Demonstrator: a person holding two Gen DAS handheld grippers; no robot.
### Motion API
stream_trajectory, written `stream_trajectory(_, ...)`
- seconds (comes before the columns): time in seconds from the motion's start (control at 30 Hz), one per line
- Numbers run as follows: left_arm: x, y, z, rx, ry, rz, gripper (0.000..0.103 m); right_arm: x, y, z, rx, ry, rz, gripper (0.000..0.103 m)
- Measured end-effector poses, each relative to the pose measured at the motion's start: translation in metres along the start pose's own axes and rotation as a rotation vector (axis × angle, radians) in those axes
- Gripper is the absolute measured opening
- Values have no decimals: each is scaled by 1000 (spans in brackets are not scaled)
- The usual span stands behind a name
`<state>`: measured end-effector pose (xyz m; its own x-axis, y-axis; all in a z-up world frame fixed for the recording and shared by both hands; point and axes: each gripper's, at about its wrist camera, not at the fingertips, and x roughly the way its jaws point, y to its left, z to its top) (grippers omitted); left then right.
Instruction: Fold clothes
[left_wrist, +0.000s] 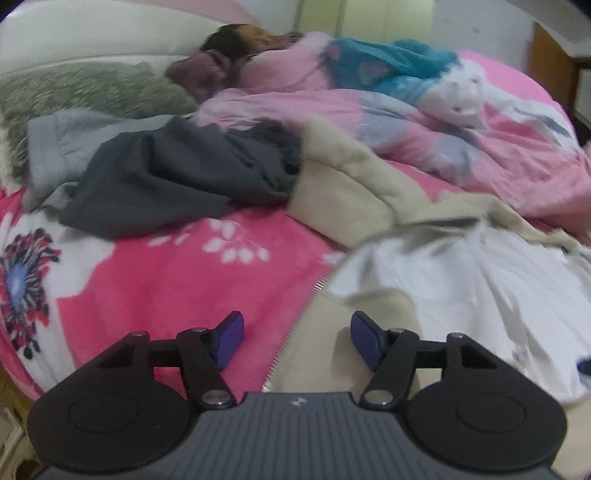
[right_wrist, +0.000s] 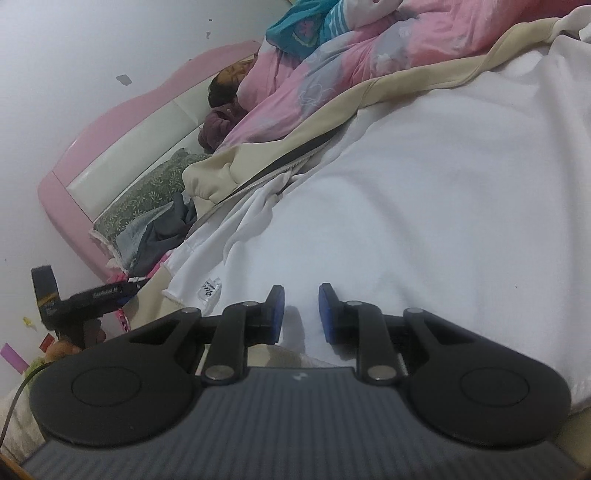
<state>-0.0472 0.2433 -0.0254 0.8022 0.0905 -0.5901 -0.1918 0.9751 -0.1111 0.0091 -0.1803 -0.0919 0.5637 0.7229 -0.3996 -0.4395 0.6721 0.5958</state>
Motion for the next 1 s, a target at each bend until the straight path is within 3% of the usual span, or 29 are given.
stream_trajectory(0.1,3,-6,-8,58,-2,20,66,0,1,-2,-19,-5,-6,19)
stream_trajectory(0.43,7,-4,-12,91,25,-21,65,0,5,-4,-65,-21,-21,19)
stream_trajectory(0.53,4,-8,-13,96,32,-8,49,1,5,-5,-70,-21,-23,19)
stream_trajectory(0.6,1,-13,-13,108,33,17,28,1,6,-5,-73,-22,-25,20)
stream_trajectory(0.7,-5,-20,-8,123,27,45,16,0,7,-4,-74,-21,-28,20)
stream_trajectory(0.9,-37,-30,16,81,-37,59,11,-1,4,-2,-42,-14,-17,20)
stream_trajectory(1.0,-64,-56,27,120,-103,-21,11,-3,0,0,-12,-6,-5,20)
